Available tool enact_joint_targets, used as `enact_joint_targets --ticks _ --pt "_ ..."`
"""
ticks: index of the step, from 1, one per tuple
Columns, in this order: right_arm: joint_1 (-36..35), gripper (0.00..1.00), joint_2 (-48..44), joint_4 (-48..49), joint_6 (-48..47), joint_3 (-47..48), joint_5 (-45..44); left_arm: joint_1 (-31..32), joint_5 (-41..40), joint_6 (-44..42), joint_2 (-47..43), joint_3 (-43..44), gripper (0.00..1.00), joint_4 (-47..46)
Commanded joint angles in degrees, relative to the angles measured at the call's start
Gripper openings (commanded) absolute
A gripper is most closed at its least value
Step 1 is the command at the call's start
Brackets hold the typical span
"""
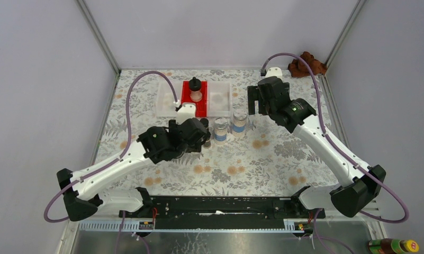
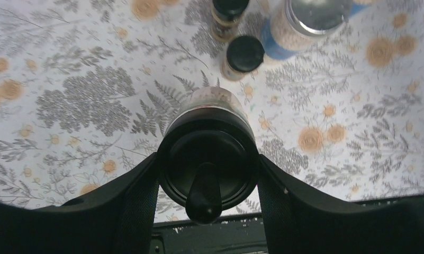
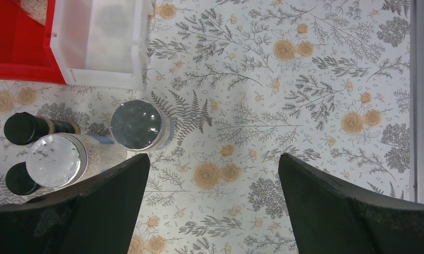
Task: Organize the condiment bottles
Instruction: Pick up the bottle from the center of the board, then place the bottle in the storage box.
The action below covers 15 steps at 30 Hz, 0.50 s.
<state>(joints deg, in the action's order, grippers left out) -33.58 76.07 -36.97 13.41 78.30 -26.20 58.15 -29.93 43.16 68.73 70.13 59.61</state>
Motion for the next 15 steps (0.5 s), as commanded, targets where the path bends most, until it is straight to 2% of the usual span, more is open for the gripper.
enact_joint_targets --ticks 1,7,15 --pt "0.53 1.0 0.21 0.58 -1.17 2.81 0.86 0.11 -10.36 2.03 1.15 4.57 0.0 4.53" --pt "0.88 1.0 -0.3 0.4 -1.85 2.94 0.95 -2.62 -15.92 1.66 3.1 8.32 0.0 5.05" --pt "1.07 1.0 -0.91 0.55 -1.98 2.1 1.2 -14.15 -11.67 -8.09 5.21 11.26 0.0 -6.19"
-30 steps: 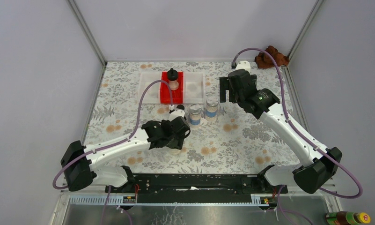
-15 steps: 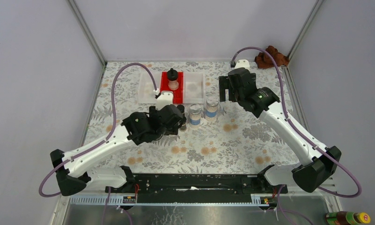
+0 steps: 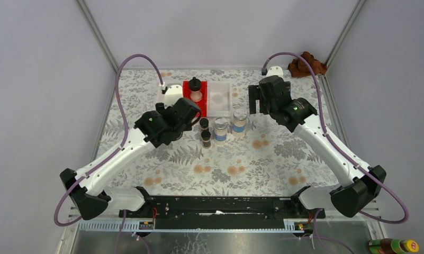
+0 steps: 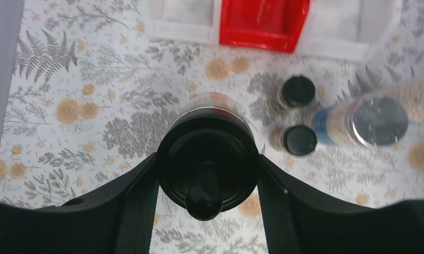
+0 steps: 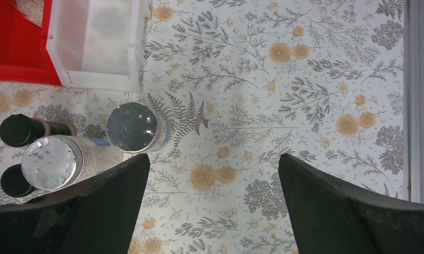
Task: Organize the condiment bottles
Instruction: Place the bottle in the storage box.
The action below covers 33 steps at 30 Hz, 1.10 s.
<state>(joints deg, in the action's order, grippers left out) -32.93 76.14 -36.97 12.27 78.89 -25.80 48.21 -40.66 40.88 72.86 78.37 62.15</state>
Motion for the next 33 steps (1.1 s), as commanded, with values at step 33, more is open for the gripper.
enact_joint_targets --ticks 33 --pt "2.93 1.0 1.97 3.37 -0.93 -0.45 3.03 -21.49 19.49 -15.13 31.6 16.74 0.0 -33.01"
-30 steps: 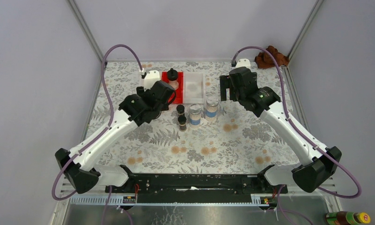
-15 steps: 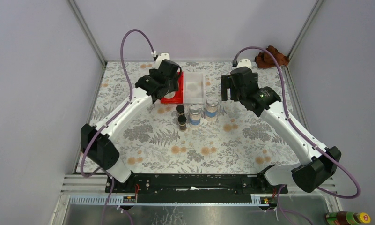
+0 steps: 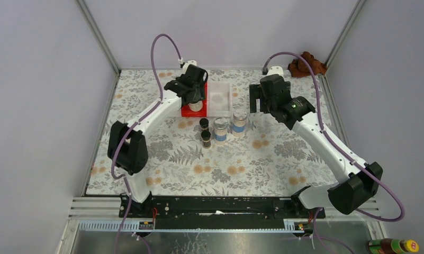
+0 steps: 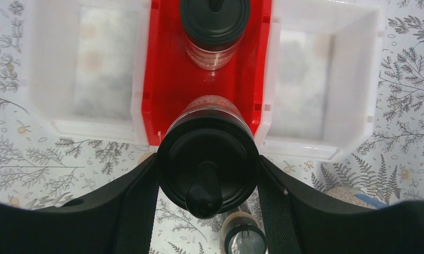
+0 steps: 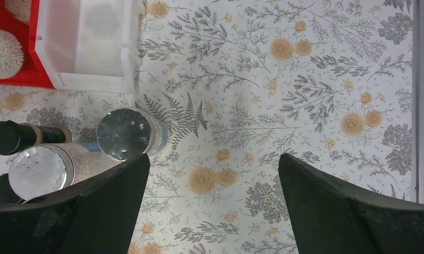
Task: Organize the condiment bottles
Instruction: Place the bottle in the storage box.
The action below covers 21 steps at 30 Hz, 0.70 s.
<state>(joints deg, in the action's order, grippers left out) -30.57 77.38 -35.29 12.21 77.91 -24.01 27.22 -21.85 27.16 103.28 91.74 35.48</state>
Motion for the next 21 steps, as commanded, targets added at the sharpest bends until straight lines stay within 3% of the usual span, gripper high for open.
enact_joint_targets --ticks 1,21 --pt "0.57 1.0 0.93 1.79 -0.87 0.57 1.3 -0.57 0.68 -1.49 1.67 3.47 0.0 -6.57" --pt "1.78 1.0 2.5 1.98 -1.14 0.49 2.13 -2.43 -2.85 -3.95 7.8 4.34 0.0 -10.6"
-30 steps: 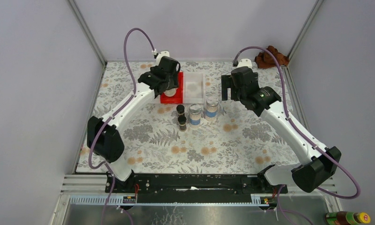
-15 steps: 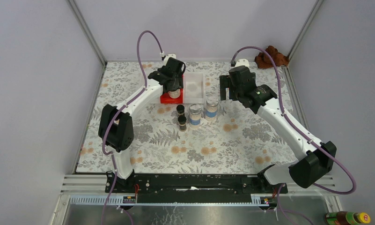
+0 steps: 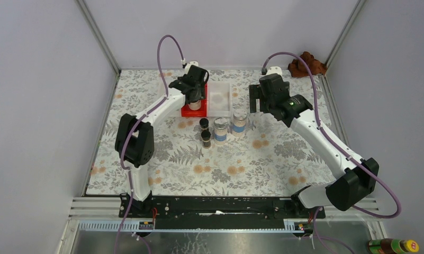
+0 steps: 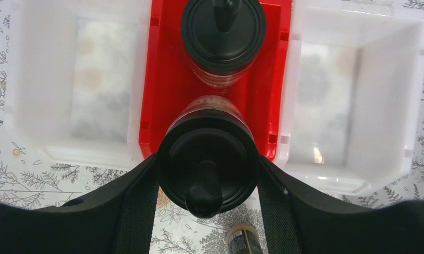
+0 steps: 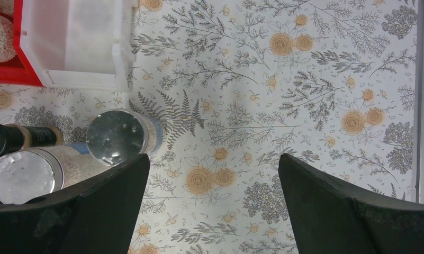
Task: Organize the condiment bottles
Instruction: Place the bottle in the storage box.
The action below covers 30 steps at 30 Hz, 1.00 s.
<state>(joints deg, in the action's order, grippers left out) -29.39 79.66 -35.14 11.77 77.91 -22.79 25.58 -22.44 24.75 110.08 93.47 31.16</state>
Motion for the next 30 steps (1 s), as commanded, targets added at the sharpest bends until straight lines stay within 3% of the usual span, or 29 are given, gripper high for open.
enact_joint_targets --ticks 1,19,23,27,30 --pt "0.64 1.0 0.23 1.82 -0.7 0.42 0.88 -0.94 -2.17 -1.55 1.29 2.66 0.0 -6.28" --pt "1.06 1.0 1.29 1.61 -0.65 0.75 1.51 -1.24 -2.7 -2.07 5.18 4.79 0.0 -4.88" --pt "1.02 1.0 1.07 1.47 -0.46 0.5 1.67 -1.32 -3.62 -1.84 6.68 6.63 0.07 -2.81" --pt "1.07 1.0 0.85 1.33 -0.48 0.15 1.62 -1.41 -3.91 -1.43 7.28 7.03 0.23 -1.98" --pt "1.04 1.0 0.6 1.22 -0.45 0.05 1.61 -1.54 -4.67 -0.75 7.72 7.62 0.43 -0.69"
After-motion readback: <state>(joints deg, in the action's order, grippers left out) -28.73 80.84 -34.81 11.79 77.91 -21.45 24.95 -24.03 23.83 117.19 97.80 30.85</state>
